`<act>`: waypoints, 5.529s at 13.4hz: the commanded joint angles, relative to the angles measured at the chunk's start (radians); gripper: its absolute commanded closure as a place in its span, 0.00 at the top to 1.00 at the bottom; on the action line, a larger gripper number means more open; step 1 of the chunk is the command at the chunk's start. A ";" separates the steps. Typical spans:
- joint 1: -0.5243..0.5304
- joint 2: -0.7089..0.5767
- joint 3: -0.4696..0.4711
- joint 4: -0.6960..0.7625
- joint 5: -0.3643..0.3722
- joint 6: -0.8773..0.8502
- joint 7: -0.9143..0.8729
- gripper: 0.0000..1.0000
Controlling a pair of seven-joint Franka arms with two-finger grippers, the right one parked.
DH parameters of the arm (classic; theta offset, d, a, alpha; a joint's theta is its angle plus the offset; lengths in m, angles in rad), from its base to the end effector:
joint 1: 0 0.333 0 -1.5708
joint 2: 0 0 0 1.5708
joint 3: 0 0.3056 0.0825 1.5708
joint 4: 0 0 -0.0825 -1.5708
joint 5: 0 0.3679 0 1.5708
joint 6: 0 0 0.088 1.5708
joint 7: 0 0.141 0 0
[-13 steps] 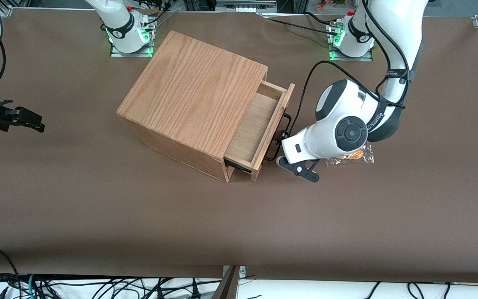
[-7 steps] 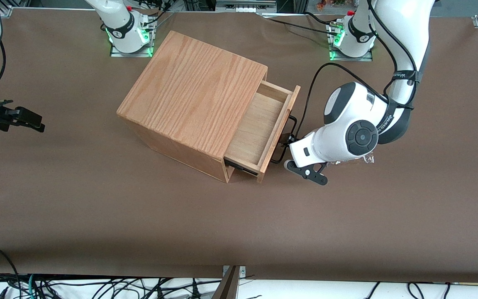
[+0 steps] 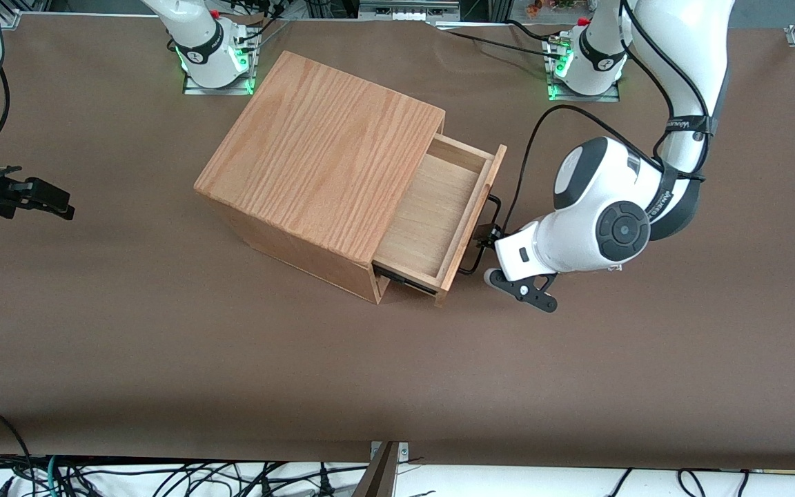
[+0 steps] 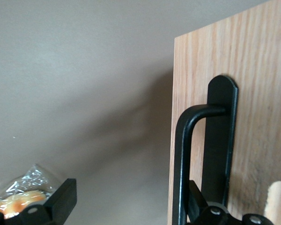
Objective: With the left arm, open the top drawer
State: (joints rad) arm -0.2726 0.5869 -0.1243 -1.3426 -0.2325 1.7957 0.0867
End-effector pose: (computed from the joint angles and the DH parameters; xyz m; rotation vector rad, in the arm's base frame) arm 0.6236 -0.2747 0.3456 2.8046 -0.5690 -0.2492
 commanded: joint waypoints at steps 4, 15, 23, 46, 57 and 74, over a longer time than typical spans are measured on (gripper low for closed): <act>0.010 -0.004 0.003 -0.006 0.108 -0.021 0.028 1.00; -0.013 0.001 0.005 -0.012 0.163 -0.019 0.033 1.00; -0.010 -0.009 0.002 -0.004 0.216 -0.021 0.028 1.00; 0.036 -0.169 0.015 0.013 0.047 -0.173 0.031 1.00; 0.232 -0.449 0.020 -0.071 0.274 -0.331 -0.004 1.00; 0.259 -0.611 0.048 -0.349 0.217 -0.157 -0.064 1.00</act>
State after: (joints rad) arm 0.0003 0.0004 -0.0954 -1.6671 -0.0067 1.6303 0.0306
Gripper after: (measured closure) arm 0.000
